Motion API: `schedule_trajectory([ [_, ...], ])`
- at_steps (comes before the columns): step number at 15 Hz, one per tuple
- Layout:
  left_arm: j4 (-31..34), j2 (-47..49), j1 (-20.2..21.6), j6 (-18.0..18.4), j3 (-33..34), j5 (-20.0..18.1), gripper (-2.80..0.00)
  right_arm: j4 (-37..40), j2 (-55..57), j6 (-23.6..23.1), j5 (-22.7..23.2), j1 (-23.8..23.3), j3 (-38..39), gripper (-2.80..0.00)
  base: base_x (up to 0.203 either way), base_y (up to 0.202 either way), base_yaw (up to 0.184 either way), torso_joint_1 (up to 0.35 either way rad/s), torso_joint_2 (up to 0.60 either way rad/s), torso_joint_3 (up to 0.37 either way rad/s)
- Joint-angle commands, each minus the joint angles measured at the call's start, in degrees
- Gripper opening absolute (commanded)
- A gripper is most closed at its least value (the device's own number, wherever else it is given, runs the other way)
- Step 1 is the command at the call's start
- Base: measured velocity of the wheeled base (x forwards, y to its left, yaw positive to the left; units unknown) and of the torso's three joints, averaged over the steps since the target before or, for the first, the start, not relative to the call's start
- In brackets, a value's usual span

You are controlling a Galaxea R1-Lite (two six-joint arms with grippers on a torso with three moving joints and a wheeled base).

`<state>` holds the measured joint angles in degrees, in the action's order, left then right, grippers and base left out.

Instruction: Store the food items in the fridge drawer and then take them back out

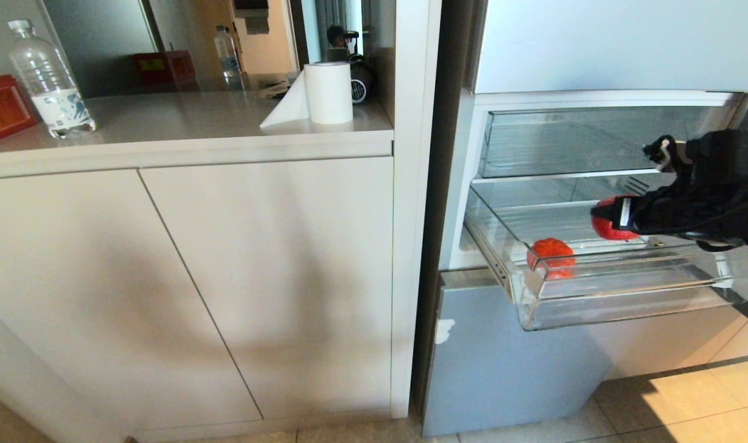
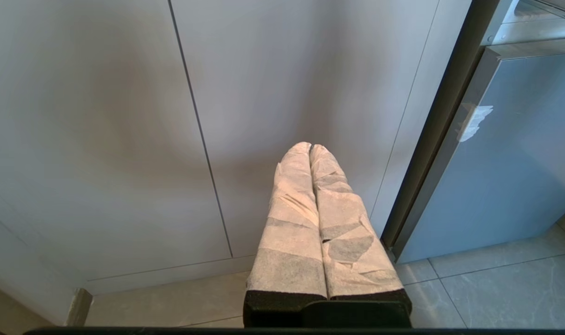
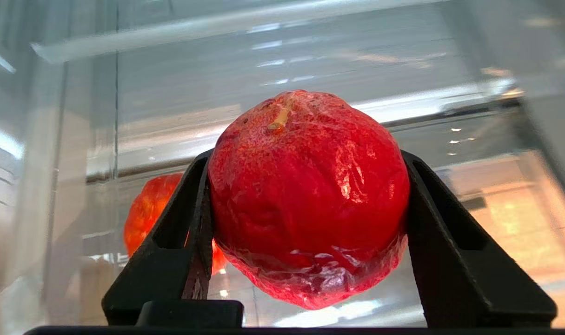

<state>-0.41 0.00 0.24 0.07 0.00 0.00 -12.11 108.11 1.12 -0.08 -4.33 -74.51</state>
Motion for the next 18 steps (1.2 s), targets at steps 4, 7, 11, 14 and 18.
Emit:
schedule_trajectory([
  [4,0.0,0.0,0.0,-0.1,0.0,0.0,-2.8,-0.2,5.8,0.9,-0.2,0.2,-1.9,0.0,0.0,0.0,0.0,0.0,0.0,0.0],
  [7,0.0,0.0,0.0,0.0,0.0,0.0,-2.8,-0.6,4.6,1.6,-0.1,0.2,-1.3,0.0,0.0,0.0,0.0,0.0,0.0,0.0],
  [11,0.0,0.0,0.0,0.0,0.1,0.1,-2.8,-4.3,-3.1,2.6,0.0,0.5,1.8,0.0,0.0,0.0,0.0,0.0,0.0,0.0],
  [14,0.0,0.0,0.0,0.0,0.1,0.1,-2.8,-5.5,-13.7,3.3,0.1,0.6,8.6,-2.8,0.0,0.0,0.0,0.0,0.0,0.0],
  [18,0.0,0.0,0.0,0.0,0.0,0.0,-2.8,-6.1,-31.0,4.4,0.4,0.8,29.0,-2.8,0.0,0.0,0.0,0.0,0.0,0.0],
])
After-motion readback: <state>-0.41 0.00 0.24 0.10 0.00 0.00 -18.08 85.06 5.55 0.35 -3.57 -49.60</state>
